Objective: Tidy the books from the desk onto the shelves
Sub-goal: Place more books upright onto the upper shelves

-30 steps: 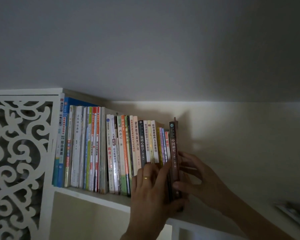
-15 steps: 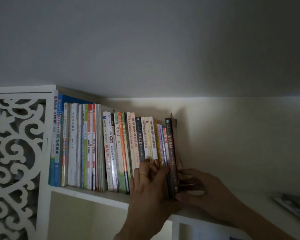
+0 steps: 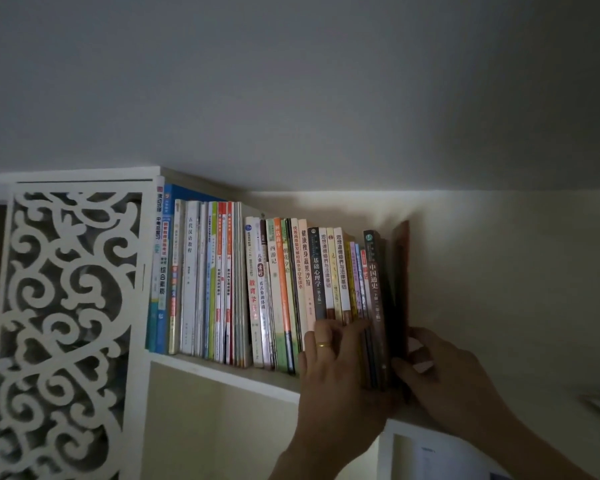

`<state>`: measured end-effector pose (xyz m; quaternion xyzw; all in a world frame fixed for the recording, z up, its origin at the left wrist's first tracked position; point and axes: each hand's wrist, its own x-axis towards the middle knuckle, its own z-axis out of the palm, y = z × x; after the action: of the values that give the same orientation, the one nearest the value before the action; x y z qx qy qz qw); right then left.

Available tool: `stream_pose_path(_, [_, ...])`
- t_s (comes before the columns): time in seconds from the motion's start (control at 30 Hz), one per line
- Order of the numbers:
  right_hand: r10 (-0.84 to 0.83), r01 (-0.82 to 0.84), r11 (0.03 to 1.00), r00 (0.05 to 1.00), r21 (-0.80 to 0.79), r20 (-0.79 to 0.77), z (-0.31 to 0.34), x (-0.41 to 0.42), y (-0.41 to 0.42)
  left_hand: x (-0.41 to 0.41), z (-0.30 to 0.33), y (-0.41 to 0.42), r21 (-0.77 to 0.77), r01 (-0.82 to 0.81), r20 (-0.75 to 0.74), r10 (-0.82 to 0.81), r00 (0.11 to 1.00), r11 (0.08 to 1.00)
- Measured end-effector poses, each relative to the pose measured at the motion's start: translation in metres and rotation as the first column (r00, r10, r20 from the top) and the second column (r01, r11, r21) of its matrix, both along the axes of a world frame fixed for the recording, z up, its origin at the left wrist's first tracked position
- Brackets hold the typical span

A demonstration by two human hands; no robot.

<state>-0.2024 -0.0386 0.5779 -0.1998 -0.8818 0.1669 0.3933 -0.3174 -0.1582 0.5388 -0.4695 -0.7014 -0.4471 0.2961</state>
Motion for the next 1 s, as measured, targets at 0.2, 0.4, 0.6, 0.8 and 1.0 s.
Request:
stream_pose_path(0.2, [0.008,-0.002,0.996,0.998,0.091,-0.066,-0.003,0.002,-0.019,0.005,-0.004,0.001,0.026,0.060,0.076,-0.062,0.995,0.998])
stream_pose_path(0.4, [0.043,0.017,0.948,0.983,0.318,-0.181,-0.016,0.006,-0.038,0.025,0.022,-0.016,0.239,0.245,0.235,-0.301,0.924,0.939])
stream_pose_path(0.6, [0.331,-0.300,0.940,0.916,0.160,-0.226,-0.012,0.014,-0.041,0.040,0.054,-0.019,0.193,0.050,0.067,-0.064,0.996,0.980])
stream_pose_path(0.8, [0.106,-0.150,0.987,0.864,-0.051,-0.492,-0.001,0.005,-0.029,0.033,0.062,-0.073,0.302,-0.137,-0.085,0.170,0.982,0.943])
stream_pose_path(1.0, [-0.032,0.028,0.999,0.938,-0.018,-0.346,0.013,-0.049,-0.052,0.015,0.051,-0.143,0.391,-0.299,-0.097,0.362,0.927,0.870])
